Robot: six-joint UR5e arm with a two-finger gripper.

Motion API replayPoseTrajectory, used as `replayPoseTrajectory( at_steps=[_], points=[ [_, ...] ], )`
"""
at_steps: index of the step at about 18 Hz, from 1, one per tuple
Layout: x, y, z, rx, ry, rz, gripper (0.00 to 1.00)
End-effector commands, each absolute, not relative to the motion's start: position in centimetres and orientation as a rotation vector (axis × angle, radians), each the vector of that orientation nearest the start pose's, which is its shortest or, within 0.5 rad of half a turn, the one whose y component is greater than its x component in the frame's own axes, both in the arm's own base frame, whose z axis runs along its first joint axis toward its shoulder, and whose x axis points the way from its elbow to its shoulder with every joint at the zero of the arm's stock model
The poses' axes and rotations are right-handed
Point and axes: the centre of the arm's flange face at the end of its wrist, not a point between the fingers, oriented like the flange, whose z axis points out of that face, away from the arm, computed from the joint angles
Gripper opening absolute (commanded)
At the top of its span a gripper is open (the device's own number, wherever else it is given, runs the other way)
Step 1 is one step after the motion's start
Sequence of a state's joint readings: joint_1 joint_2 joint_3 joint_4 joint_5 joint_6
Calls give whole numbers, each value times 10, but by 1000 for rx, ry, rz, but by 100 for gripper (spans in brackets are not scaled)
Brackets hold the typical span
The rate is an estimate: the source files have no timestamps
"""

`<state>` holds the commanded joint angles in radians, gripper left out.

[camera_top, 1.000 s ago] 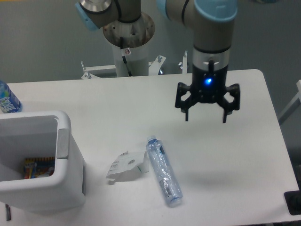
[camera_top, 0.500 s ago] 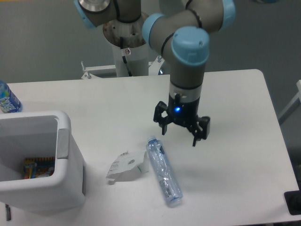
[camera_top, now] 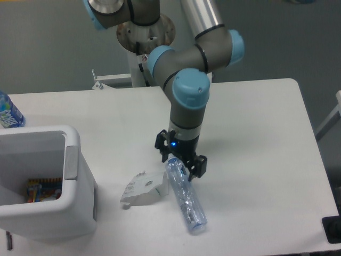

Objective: Place the trash in the trash can
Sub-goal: 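Lower the open gripper onto the plastic bag and close on it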

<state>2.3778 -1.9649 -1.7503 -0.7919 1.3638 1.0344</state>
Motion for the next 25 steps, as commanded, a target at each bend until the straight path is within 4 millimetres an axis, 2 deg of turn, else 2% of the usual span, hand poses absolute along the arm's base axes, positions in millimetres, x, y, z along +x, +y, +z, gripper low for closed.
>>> replayPoseTrajectory(
  at_steps=[2, 6, 9, 10, 12, 13, 14, 16, 19, 25],
  points=[
    [-327, 544, 252, -2830, 306, 44, 100],
    [-312, 556, 238, -2841, 326, 19, 100],
    [-308, 558, 237, -2841, 335, 19, 100],
    [-308, 558, 235, -2843, 335, 15, 88],
    [-306, 558, 234, -2845, 339, 15, 55],
    [-306, 557, 235, -2844, 343, 16, 42],
    [-305, 556, 236, -2843, 343, 17, 29],
    [-303, 554, 236, -2846, 345, 13, 9],
    [-302, 554, 237, -2845, 335, 11, 0],
    [-302, 554, 259, -2827, 234, 30, 0]
  ],
)
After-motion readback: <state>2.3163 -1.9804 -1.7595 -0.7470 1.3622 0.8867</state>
